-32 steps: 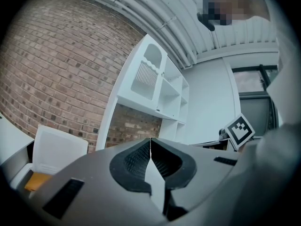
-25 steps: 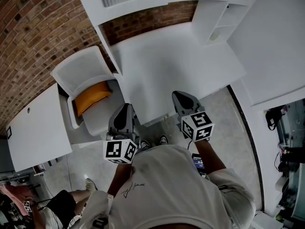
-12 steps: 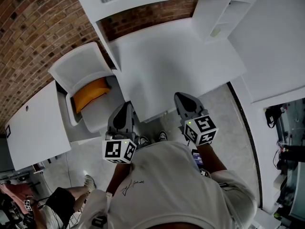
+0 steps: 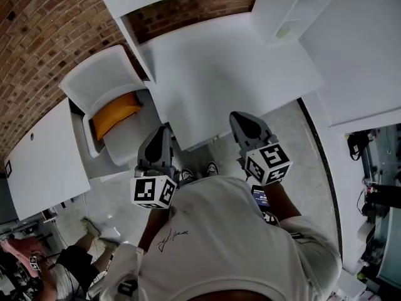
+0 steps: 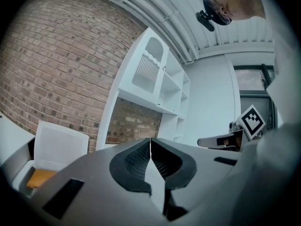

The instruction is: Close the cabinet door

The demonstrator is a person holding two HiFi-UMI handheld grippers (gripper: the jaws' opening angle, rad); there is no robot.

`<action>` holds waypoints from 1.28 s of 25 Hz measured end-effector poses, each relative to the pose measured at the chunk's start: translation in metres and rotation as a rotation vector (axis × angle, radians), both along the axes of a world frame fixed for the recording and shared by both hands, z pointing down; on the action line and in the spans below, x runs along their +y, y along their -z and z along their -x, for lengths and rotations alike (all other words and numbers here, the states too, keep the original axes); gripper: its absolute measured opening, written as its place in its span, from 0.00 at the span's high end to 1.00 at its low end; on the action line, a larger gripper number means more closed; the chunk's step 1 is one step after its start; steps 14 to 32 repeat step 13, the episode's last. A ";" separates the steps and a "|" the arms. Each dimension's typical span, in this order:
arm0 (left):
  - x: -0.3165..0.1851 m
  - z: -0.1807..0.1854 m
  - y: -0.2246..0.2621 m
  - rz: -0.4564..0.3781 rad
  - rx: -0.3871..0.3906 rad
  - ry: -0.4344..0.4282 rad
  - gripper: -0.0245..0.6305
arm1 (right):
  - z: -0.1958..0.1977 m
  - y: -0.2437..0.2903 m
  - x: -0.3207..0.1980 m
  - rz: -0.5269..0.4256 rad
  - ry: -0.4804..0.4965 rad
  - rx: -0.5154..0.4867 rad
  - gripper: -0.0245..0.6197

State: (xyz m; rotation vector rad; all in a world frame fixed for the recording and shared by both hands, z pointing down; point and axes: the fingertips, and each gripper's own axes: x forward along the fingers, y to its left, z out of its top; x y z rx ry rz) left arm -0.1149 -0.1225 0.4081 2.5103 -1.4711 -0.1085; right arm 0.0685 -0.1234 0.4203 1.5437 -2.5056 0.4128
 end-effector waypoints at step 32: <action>0.004 0.001 0.005 -0.025 -0.010 -0.006 0.94 | -0.001 0.012 -0.002 -0.030 0.027 0.019 0.93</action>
